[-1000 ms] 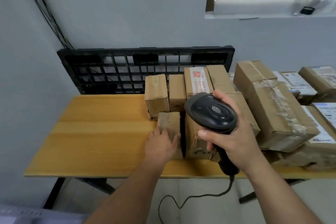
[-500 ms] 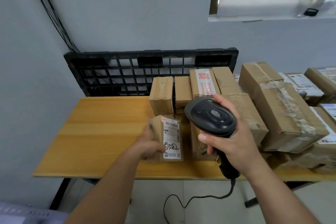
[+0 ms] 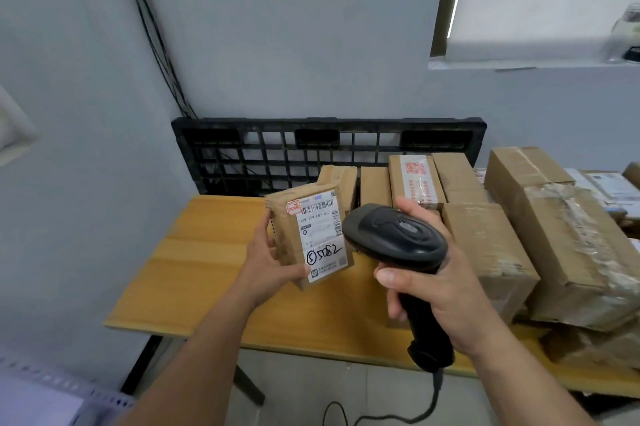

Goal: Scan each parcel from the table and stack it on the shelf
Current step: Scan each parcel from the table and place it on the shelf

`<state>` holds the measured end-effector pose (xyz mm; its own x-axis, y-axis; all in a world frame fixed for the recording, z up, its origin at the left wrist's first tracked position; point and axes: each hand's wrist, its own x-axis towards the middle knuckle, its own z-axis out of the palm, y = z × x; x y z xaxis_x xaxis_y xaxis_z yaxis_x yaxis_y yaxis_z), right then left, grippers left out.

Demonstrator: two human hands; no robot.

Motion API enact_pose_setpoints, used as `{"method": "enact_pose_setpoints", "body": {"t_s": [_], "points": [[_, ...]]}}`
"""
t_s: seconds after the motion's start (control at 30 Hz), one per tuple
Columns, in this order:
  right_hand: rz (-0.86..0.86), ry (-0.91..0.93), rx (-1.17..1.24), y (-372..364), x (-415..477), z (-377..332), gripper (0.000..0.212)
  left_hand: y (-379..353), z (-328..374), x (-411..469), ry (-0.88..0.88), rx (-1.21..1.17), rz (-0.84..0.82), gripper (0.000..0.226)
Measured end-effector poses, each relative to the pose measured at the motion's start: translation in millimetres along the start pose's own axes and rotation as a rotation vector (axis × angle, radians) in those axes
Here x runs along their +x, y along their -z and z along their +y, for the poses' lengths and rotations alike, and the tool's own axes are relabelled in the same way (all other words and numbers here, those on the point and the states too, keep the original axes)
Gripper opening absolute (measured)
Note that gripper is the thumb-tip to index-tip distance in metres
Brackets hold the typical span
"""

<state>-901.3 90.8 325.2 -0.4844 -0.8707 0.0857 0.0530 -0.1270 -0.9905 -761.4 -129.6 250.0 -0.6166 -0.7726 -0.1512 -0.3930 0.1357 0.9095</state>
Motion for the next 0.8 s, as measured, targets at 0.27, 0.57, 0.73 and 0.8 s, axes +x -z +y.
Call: {"method": "enact_pose_setpoints", "body": {"t_s": [0.27,0.57,0.73,0.8], "points": [[-0.054,0.015,-0.027,3,-6,-6,0.09,7,9,-11,-0.084,0.009,0.076,0.123],[-0.117,0.005,-0.008,10,-16,-7,0.089,6,10,-35,-0.106,-0.002,0.139,0.123],[-0.159,0.019,0.0,7,-21,-6,0.09,12,7,-61,-0.104,0.028,0.242,0.123],[-0.186,0.038,-0.024,3,-23,-6,0.092,16,6,-76,-0.094,0.033,0.301,0.121]]}}
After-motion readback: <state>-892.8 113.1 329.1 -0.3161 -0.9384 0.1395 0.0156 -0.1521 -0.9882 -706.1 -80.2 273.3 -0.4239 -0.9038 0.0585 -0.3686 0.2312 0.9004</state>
